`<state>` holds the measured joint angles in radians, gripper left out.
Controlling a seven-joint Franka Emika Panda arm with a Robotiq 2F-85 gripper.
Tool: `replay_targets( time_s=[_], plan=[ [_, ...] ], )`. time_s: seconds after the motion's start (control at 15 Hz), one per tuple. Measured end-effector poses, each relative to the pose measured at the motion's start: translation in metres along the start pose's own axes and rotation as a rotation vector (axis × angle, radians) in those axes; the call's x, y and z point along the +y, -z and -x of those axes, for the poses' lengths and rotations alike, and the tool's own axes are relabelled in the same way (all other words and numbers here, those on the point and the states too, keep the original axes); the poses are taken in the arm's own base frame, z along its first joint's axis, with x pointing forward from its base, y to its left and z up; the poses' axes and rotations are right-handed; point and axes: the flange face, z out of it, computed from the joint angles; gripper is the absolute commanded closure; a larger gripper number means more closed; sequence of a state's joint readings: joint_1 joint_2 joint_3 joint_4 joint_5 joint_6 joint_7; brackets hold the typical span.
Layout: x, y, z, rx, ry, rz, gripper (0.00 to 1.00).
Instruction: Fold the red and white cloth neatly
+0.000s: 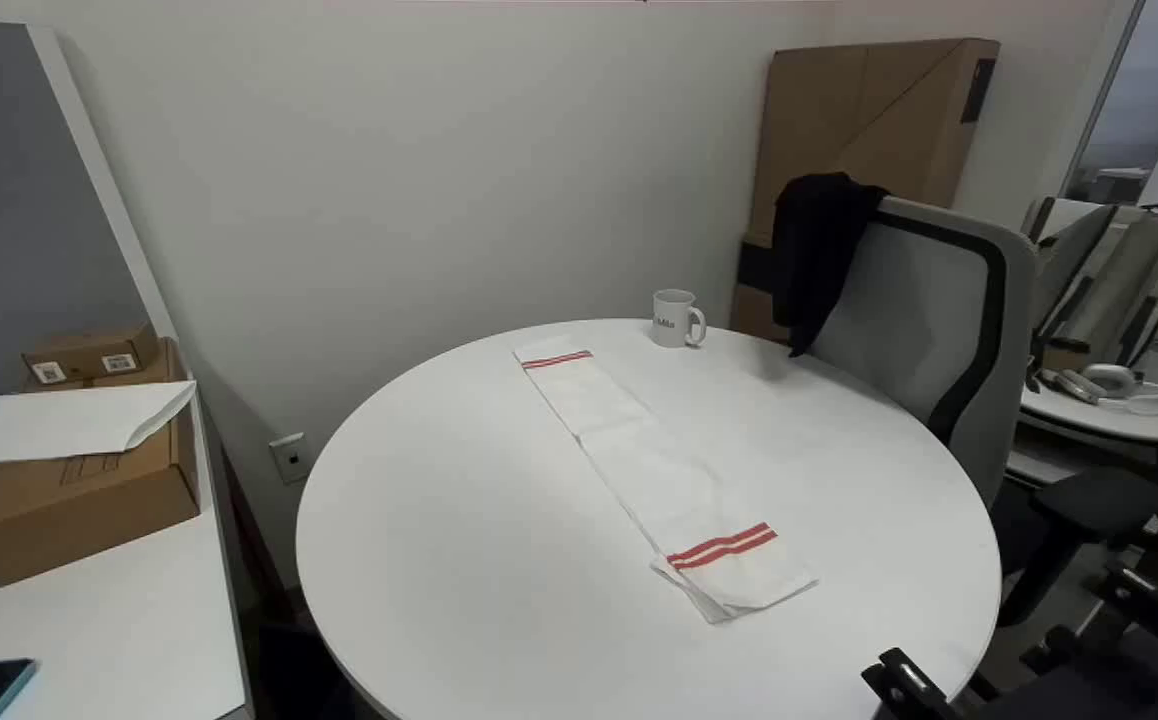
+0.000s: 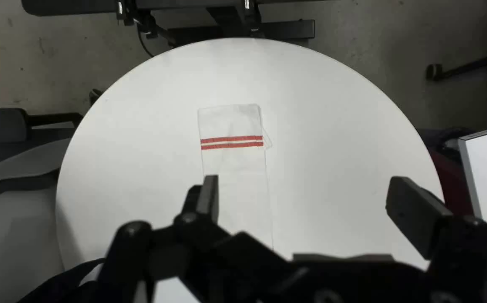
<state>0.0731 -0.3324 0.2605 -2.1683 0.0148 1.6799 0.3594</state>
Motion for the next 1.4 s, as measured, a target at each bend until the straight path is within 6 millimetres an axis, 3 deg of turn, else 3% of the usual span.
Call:
replay_targets(
  time_s=[0.73,1.0,1.2,1.4],
  plan=[
    [0.0,0.0,0.0,0.001,0.0,0.0,0.0],
    [-0.002,0.001,-0.014,0.1,-0.102,-0.046,0.0],
    [-0.004,-0.014,-0.03,0.198,-0.224,-0.107,0.0],
    [0.0,-0.045,-0.044,0.264,-0.357,-0.167,0.0]
  ],
)
